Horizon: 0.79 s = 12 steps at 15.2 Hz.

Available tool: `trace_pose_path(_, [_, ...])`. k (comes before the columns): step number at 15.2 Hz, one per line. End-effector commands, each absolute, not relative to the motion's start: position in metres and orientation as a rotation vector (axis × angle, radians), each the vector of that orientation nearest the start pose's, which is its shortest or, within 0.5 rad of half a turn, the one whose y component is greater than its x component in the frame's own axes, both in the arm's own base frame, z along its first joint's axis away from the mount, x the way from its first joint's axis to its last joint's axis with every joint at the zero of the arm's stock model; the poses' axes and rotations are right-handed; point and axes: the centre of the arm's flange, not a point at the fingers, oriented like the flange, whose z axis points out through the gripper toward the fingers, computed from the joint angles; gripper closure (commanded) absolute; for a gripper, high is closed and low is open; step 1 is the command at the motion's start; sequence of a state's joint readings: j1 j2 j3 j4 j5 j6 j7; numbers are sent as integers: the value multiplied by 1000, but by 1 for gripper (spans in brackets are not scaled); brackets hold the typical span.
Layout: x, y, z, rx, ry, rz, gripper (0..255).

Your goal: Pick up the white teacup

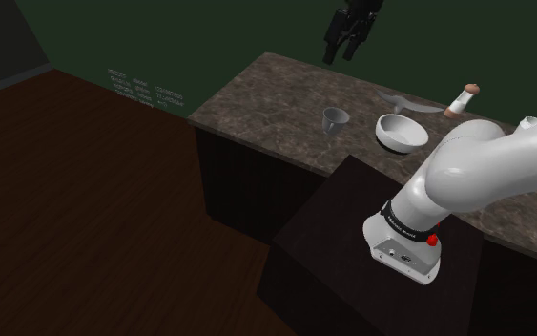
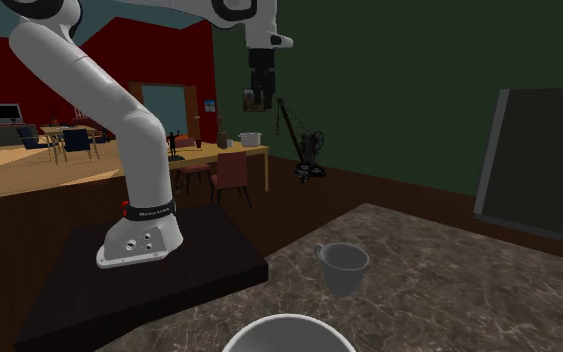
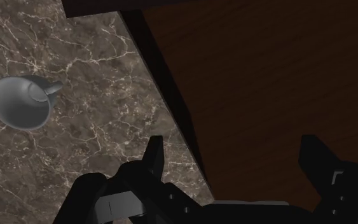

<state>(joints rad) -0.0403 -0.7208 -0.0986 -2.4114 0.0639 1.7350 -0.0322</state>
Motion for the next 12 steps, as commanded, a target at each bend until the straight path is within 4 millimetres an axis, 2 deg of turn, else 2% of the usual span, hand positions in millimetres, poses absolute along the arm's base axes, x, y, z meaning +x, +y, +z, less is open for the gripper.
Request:
trace_pose_path(1, [340,-62,539,-3018,144,-74,0])
trace_pose_path(12, [363,-153,431,-3045,177,-50,0])
